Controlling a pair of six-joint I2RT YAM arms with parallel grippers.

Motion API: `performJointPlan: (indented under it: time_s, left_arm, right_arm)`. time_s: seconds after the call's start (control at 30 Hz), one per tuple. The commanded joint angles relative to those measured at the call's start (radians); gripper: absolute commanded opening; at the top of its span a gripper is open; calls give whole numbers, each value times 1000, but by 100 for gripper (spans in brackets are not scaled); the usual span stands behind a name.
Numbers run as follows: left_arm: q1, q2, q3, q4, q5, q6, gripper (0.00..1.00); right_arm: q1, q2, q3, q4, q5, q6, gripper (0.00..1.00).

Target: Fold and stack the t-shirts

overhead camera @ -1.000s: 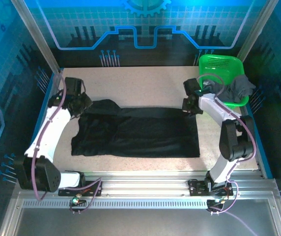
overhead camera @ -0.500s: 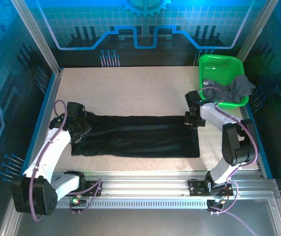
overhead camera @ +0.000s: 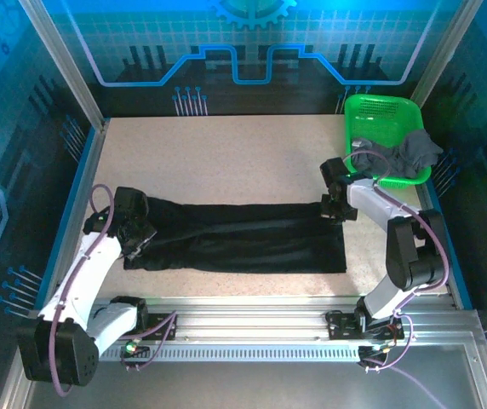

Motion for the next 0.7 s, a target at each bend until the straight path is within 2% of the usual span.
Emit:
performJointPlan:
  time_s: [0.0, 0.17, 0.2, 0.33, 0.43, 0.47, 0.57, 0.67]
  left_arm:
    - [-12, -14, -32, -58, -10, -45, 0]
    - [-24, -15, -89, -55, 19, -84, 0]
    - [-25, -18, -96, -50, 29, -88, 0]
    - [-28, -29, -92, -65, 20, -89, 0]
    - [-28, -17, -66, -103, -37, -95, 36]
    - [-28, -13, -55, -104, -47, -93, 40]
    - [-28, 8, -13, -71, -52, -77, 41]
    - [-21, 57, 47, -21, -54, -55, 45]
  right_arm:
    - [13, -35, -34, -47, 61, 36, 0]
    - [3, -51, -79, -42, 71, 71, 0]
    - [-1, -58, -86, -42, 72, 77, 4]
    - [-19, -110, -104, -35, 62, 89, 34]
    - [-23, -148, -89, -55, 57, 97, 42]
    - [-25, -161, -85, -57, 50, 100, 43]
    - [-30, -178, -72, -54, -5, 114, 46]
    - [-29, -138, -46, -37, -84, 123, 44]
